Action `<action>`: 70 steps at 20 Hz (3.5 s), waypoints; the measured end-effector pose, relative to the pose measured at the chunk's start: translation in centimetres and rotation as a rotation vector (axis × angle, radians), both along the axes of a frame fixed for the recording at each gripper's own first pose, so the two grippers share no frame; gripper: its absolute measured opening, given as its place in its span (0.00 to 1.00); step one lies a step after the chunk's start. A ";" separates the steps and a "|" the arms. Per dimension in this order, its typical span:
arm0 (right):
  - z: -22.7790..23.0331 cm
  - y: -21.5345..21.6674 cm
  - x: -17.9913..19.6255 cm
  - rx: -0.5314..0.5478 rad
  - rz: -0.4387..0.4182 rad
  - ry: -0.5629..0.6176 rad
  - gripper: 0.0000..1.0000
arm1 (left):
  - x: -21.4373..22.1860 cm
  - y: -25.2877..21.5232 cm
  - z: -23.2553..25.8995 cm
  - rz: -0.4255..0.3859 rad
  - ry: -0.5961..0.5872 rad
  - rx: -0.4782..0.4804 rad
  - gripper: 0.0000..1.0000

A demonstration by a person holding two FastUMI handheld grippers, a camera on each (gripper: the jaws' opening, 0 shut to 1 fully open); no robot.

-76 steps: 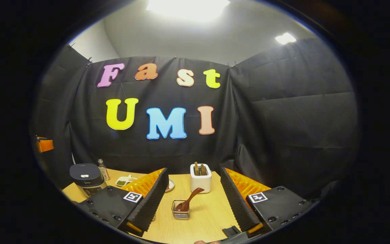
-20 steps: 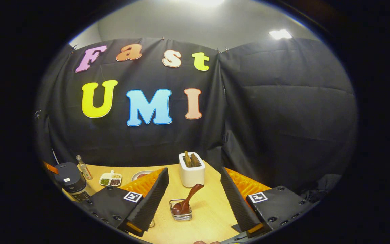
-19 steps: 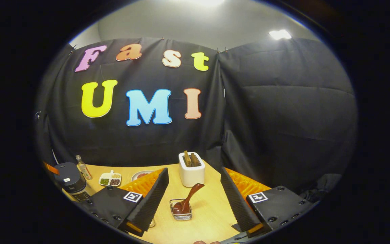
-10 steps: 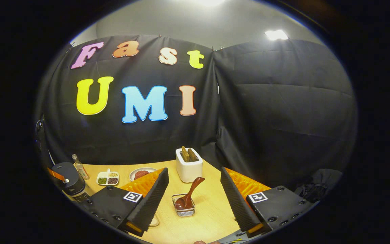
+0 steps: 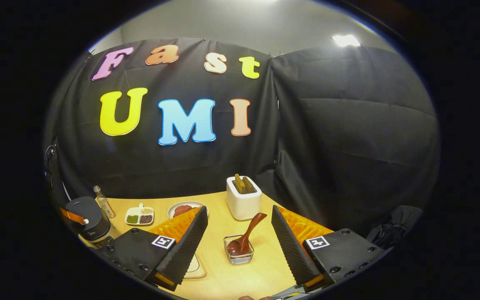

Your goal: Close the left gripper, press the button to open the rice cooker; take a wooden spoon from the chopstick holder with the right hand, scoop a spoonful of rice and pour it into the rice cooker, then put the wooden spoon back into the chopstick holder.

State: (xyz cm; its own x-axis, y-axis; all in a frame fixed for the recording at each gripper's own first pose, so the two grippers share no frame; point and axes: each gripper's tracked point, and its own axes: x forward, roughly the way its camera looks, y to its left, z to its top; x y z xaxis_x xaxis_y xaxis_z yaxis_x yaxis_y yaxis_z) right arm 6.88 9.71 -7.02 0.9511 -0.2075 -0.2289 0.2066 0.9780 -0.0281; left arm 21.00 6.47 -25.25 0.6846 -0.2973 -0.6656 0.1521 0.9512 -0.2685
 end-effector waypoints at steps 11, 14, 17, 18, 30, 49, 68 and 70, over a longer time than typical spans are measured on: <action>0.3 0.9 -0.5 -0.125 0.065 0.045 0.97 | 0.3 0.4 -0.3 0.042 0.010 -0.134 0.02; 0.5 1.3 -0.6 -0.113 0.079 0.067 0.98 | 0.3 0.7 -0.3 0.073 0.000 -0.188 0.02; 1.2 1.5 -0.7 -0.124 0.093 0.079 0.97 | 0.3 1.0 -0.3 0.114 -0.027 -0.219 0.02; 1.5 1.5 -0.9 -0.127 0.099 0.077 0.98 | 0.0 1.0 -0.1 0.123 -0.040 -0.219 0.02; -1.3 0.0 2.7 -0.038 0.167 0.114 0.98 | -0.6 7.0 17.1 0.335 -0.522 0.061 0.00; -13.6 -7.6 11.9 0.265 0.118 0.355 0.98 | -8.7 3.2 19.1 0.550 -0.494 0.214 0.97; -24.0 -5.2 19.0 0.612 0.225 0.602 0.30 | -14.2 -3.6 16.4 0.647 -0.348 0.367 0.96; -23.5 -5.4 18.9 0.646 0.246 0.613 0.27 | -14.0 -4.8 16.1 0.647 -0.346 0.372 0.96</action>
